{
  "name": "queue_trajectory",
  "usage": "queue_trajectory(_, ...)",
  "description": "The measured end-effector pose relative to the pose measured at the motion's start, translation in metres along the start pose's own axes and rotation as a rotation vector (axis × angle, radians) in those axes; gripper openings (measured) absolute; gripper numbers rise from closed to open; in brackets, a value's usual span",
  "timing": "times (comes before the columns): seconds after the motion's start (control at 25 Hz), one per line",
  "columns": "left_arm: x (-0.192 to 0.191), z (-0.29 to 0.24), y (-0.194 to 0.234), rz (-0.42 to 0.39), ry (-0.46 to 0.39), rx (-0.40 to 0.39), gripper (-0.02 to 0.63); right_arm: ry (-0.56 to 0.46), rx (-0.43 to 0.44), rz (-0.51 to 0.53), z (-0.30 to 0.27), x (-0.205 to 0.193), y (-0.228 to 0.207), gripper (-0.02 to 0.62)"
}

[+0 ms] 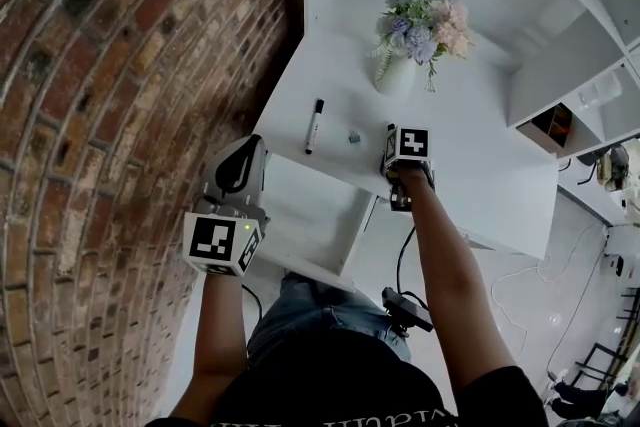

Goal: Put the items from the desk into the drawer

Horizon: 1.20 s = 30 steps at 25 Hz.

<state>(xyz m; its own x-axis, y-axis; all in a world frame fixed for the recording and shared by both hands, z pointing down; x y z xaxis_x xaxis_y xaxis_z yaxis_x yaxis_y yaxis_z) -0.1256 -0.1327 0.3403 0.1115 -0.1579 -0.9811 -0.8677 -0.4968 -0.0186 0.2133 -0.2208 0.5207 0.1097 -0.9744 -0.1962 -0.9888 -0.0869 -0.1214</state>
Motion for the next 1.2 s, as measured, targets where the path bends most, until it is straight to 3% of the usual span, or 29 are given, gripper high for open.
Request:
queue_trajectory(0.24, 0.014, -0.003, -0.002, -0.02, -0.046, -0.037, 0.002, -0.114, -0.017, 0.044, 0.025, -0.004, 0.003, 0.126)
queue_trajectory(0.52, 0.022, 0.0, 0.001, -0.014, -0.088, -0.06, 0.002, -0.236, 0.028, 0.077, 0.073, -0.033, 0.022, 0.126)
queue_trajectory(0.72, 0.022, 0.001, 0.003, -0.003, -0.102, -0.074, 0.002, -0.338, 0.053, 0.03, 0.106, -0.056, 0.022, 0.126)
queue_trajectory(0.96, 0.015, 0.004, 0.002, 0.012, -0.091, -0.078, 0.002, -0.369, 0.071, 0.0, 0.117, -0.075, 0.025, 0.126)
queue_trajectory(1.2, 0.001, 0.002, 0.001, 0.038, -0.055, -0.074, 0.002, -0.308, 0.118, -0.01, 0.098, -0.103, 0.038, 0.126)
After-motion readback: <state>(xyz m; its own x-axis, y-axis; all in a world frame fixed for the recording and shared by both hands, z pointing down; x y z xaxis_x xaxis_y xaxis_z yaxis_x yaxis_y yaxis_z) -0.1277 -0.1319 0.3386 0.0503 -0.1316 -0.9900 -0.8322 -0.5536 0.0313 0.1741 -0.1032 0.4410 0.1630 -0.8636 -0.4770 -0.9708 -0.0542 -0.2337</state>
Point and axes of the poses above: the fingertips, and each gripper's own axes: z backward along the fingers, y to its left, x out of its top, the point moved 10 cm from there along z, backward along the fingers, and after that the axes turned 5 degrees about y, right-handed, at the moved point
